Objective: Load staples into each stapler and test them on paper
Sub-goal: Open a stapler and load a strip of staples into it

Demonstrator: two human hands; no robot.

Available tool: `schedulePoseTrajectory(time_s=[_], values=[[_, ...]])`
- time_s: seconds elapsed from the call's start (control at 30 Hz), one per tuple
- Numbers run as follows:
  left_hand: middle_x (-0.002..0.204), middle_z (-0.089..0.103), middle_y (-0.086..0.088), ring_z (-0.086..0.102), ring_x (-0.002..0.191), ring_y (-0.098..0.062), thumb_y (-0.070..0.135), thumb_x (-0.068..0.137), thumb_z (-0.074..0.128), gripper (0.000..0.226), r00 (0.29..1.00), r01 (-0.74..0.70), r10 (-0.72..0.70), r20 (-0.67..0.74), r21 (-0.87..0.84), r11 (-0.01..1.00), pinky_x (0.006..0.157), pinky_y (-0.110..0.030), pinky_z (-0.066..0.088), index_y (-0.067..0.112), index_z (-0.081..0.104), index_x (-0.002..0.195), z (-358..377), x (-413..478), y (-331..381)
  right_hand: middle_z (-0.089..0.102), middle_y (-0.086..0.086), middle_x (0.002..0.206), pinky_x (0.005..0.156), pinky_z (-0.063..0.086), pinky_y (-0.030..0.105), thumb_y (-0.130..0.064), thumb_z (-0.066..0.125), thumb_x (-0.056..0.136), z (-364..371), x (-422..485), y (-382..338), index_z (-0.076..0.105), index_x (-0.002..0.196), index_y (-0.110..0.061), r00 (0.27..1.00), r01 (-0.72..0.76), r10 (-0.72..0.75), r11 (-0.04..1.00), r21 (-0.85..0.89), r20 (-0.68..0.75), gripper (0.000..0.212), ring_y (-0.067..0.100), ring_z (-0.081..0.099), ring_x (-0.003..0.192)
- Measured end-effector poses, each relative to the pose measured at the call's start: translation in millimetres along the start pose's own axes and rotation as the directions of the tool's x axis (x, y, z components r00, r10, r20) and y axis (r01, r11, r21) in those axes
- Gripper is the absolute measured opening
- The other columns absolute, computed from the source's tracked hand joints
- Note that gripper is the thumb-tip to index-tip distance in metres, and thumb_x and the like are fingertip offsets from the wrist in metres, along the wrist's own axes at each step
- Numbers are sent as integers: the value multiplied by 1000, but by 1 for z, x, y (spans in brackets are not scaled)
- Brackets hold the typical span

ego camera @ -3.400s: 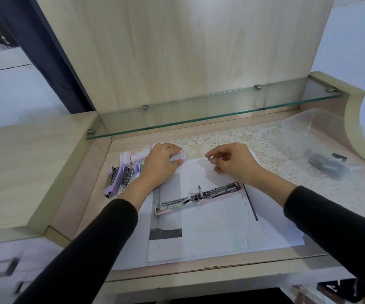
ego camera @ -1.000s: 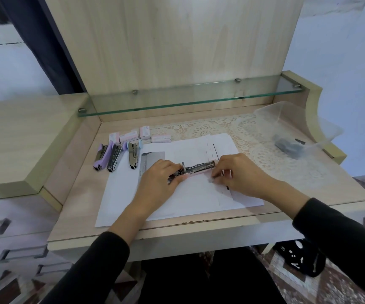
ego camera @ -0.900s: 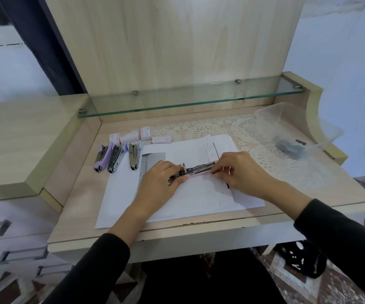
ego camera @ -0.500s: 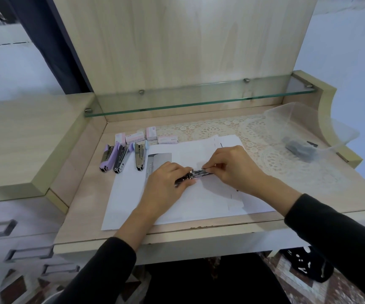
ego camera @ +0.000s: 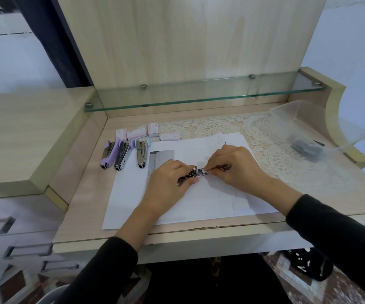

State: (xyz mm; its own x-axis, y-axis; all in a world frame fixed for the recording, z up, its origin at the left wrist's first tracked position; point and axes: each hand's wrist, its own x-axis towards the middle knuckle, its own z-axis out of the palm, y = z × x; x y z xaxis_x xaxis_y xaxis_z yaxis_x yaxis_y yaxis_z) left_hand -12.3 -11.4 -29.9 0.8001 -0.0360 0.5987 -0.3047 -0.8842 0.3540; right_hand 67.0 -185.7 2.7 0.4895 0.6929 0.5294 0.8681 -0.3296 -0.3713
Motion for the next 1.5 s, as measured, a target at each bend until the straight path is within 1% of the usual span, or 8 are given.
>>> schedulePoseTrajectory(time_s=[0.3, 0.57, 0.77, 0.9, 1.07, 1.23, 1.33, 1.5], values=[[73, 67, 0, 48, 73, -9, 40, 77, 53, 38, 1000, 0, 0, -5, 27, 1000, 58, -18, 40, 8, 72, 83, 1, -1, 0, 71, 3, 75, 62, 41, 20, -10, 67, 67, 7, -2, 7, 75, 69, -13, 999, -45, 46, 997, 69, -19, 9, 20, 57, 65], [74, 67, -1, 48, 74, -10, 40, 78, 52, 38, 1000, 1, -1, -8, 45, 999, 60, -20, 40, 7, 71, 82, 1, -2, 1, 69, 6, 84, 56, 39, 27, -12, 71, 68, 2, -7, 10, 76, 75, -16, 1000, 14, -13, 999, -46, 21, 10, 24, 52, 65], [75, 67, -3, 48, 75, -10, 39, 78, 53, 39, 1000, -3, 4, -14, 42, 999, 64, -21, 40, 5, 72, 84, 1, -2, 1, 69, 6, 88, 59, 41, 30, -6, 76, 68, -10, -14, 17, 76, 80, -18, 998, -46, 48, 998, -48, 33, 17, 28, 54, 68], [76, 68, -2, 49, 75, -9, 40, 79, 52, 40, 1000, -2, 2, -7, 44, 999, 64, -21, 41, 6, 72, 84, 0, -2, 2, 69, 2, 91, 63, 43, 33, -8, 75, 71, -16, -18, 23, 76, 82, -22, 993, -114, 114, 993, -34, 22, 17, 18, 48, 72], [77, 68, -1, 50, 75, -9, 40, 79, 52, 39, 1000, -6, 7, -3, 54, 999, 57, -23, 47, 7, 72, 84, 0, -2, 2, 69, 2, 90, 66, 38, 29, -7, 74, 72, -21, -22, 25, 75, 84, -23, 990, -130, 132, 990, -45, 44, 20, 15, 48, 73], [87, 71, -1, 57, 80, -9, 36, 80, 54, 34, 998, -41, 43, -34, 71, 997, 72, -20, 42, 9, 73, 85, -2, -3, 5, 70, 2, 82, 64, 45, 17, -1, 73, 71, -24, -20, 21, 75, 78, -12, 975, -218, 216, 974, 60, 49, 14, 9, 57, 66], [82, 73, 0, 63, 74, -12, 35, 78, 57, 31, 997, -39, 42, -58, 60, 997, 70, -19, 45, 9, 74, 83, -4, -4, 6, 67, 1, 72, 64, 44, 15, 1, 72, 69, -18, -21, 15, 70, 74, -11, 960, -276, 269, 956, 103, 71, 13, 2, 54, 59], [78, 72, 0, 65, 69, -15, 37, 76, 60, 31, 994, -44, 50, -94, 62, 997, 66, -26, 49, 10, 73, 84, -6, -5, 5, 63, -1, 77, 65, 41, 13, -6, 74, 71, -13, -19, 11, 70, 95, -9, 937, -344, 336, 934, 94, 94, 25, 17, 56, 65]])
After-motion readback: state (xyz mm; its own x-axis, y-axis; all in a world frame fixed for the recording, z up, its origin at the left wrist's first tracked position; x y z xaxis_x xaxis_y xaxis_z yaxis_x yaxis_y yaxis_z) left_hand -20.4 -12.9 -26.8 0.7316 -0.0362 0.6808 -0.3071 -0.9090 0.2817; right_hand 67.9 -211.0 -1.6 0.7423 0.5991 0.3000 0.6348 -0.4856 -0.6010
